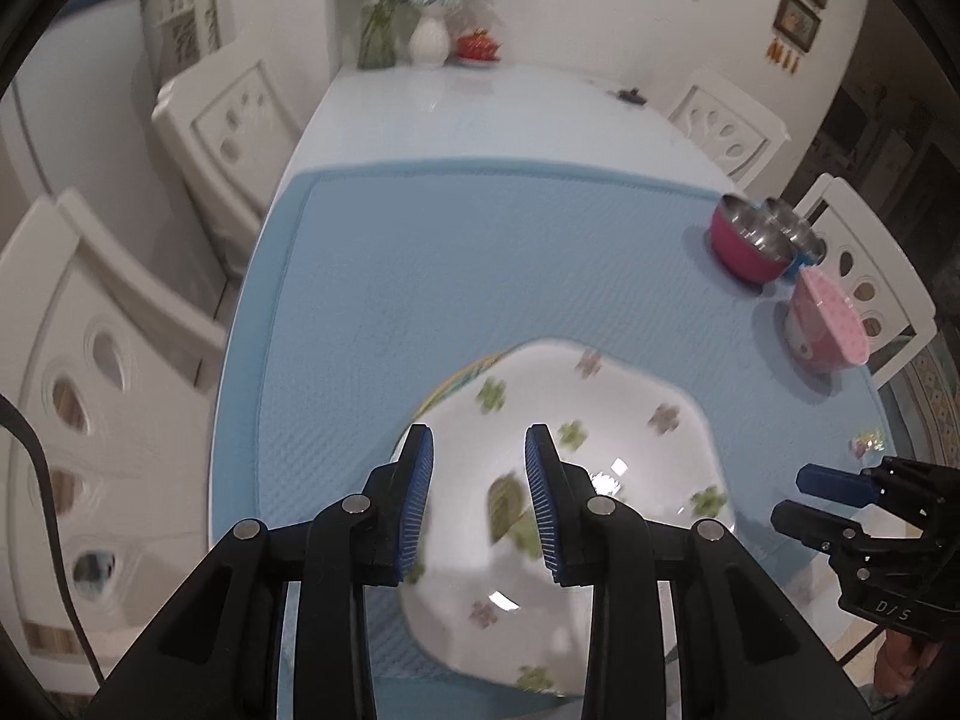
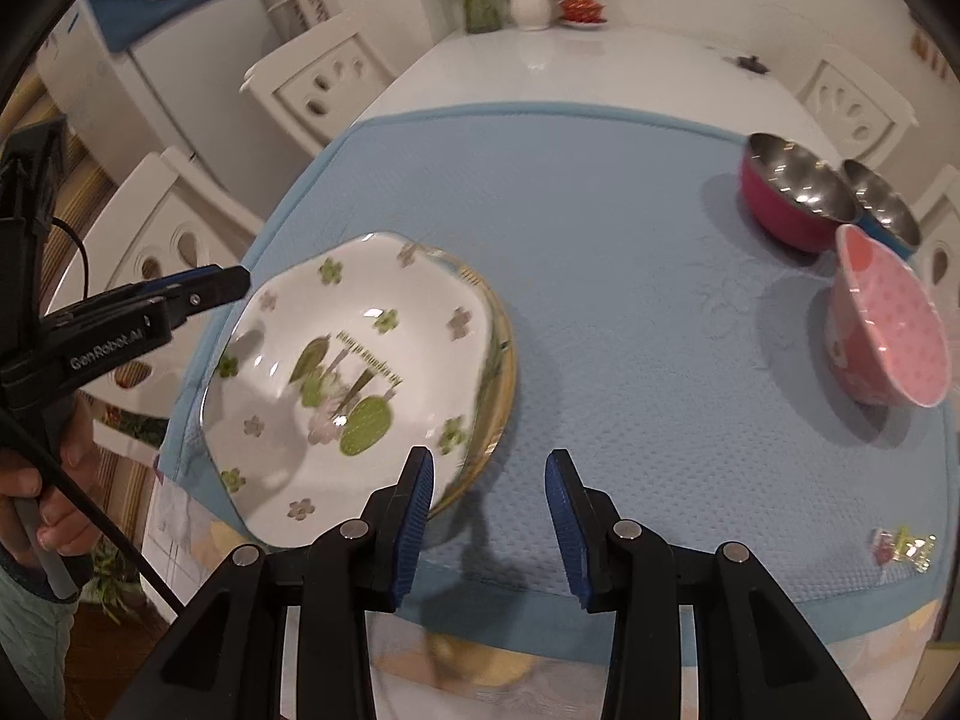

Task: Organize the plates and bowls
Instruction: 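Open both grippers to release the stacked plate, then move both grippers toward the rim of the pink cartoon-print bowl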

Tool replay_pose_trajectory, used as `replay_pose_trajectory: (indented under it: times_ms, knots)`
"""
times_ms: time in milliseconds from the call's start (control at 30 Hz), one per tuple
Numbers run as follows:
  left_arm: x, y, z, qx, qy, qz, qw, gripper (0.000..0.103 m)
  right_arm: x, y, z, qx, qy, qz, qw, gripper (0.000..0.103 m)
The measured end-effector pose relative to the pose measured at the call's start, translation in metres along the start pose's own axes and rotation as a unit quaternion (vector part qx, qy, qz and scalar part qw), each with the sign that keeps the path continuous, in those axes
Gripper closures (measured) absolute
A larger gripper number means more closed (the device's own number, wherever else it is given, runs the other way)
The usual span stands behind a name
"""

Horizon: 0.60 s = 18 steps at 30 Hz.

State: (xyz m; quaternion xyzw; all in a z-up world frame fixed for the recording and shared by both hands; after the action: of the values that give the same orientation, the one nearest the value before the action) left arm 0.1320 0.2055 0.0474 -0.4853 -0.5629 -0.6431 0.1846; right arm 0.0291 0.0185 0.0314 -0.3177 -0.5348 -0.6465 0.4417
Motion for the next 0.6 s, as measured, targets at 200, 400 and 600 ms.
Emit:
replay_pose_trajectory:
  times_ms: [200, 400, 600]
  knots:
    - [0.018, 0.035, -0.043, -0.05, -0.004, -0.041, 0.9979, 0.074, 0.026, 0.005, -0.041, -0.052, -0.013, -0.028, 0.998, 0.065]
    - [0.032, 0.065, -0.1, -0.083, -0.017, -0.064, 0.9943, 0.065, 0.057, 0.02, -0.108, -0.113, -0.027, -0.07, 0.991, 0.053]
    - [0.027, 0.084, -0.174, -0.098, -0.033, -0.07, 0.9921, 0.064, 0.086, 0.034, -0.206, -0.17, -0.046, -0.095, 0.98, 0.049]
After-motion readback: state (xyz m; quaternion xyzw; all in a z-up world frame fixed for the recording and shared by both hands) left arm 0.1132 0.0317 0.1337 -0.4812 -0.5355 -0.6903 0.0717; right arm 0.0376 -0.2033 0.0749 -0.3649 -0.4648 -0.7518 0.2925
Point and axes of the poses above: each gripper's, at about its wrist camera, not at the fingertips, and x roughly against the way its jaws point, z to its left, y to its top, the point moved 8 cm from there along -x, roughly the way its jaws point, and after that the axes turned 1 degree about z, right-handed, at the moved point
